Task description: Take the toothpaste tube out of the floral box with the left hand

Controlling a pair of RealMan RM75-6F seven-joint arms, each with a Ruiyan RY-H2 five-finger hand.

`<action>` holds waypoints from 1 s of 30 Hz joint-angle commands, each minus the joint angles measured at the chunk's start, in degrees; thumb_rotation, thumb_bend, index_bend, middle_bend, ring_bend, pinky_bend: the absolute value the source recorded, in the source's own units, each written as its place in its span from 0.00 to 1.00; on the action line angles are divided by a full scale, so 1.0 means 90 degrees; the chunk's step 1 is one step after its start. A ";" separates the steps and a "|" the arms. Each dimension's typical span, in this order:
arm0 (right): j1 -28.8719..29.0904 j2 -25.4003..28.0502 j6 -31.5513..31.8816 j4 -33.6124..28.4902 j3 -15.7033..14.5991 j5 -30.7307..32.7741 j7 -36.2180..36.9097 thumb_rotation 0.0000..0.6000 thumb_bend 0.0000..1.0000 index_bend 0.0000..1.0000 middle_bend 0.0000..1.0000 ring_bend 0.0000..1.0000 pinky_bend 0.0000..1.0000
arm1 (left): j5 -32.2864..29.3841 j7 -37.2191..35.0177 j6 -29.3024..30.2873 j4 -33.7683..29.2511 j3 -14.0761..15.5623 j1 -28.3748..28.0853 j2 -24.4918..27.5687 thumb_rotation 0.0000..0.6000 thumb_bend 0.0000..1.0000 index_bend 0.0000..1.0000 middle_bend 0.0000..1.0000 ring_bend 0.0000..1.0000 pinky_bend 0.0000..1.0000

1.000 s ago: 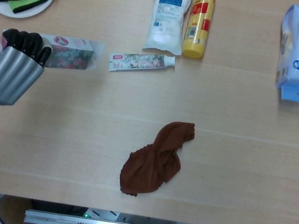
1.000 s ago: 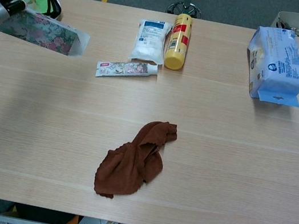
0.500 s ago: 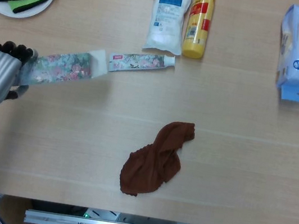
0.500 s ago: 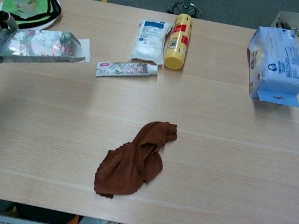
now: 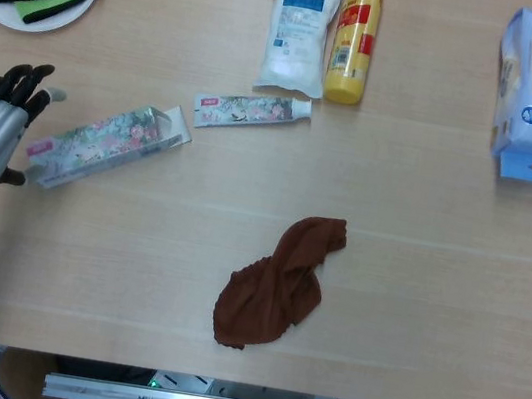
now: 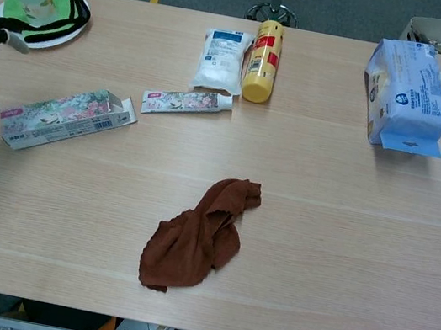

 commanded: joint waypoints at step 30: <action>-0.1423 0.0029 0.2006 -0.1554 -0.0708 -0.0766 -0.1740 1.00 0.27 0.36 0.31 0.21 0.32 | 0.0561 -0.0370 0.2200 0.0653 -0.0177 0.1043 -0.0156 1.00 0.15 0.35 0.34 0.31 0.47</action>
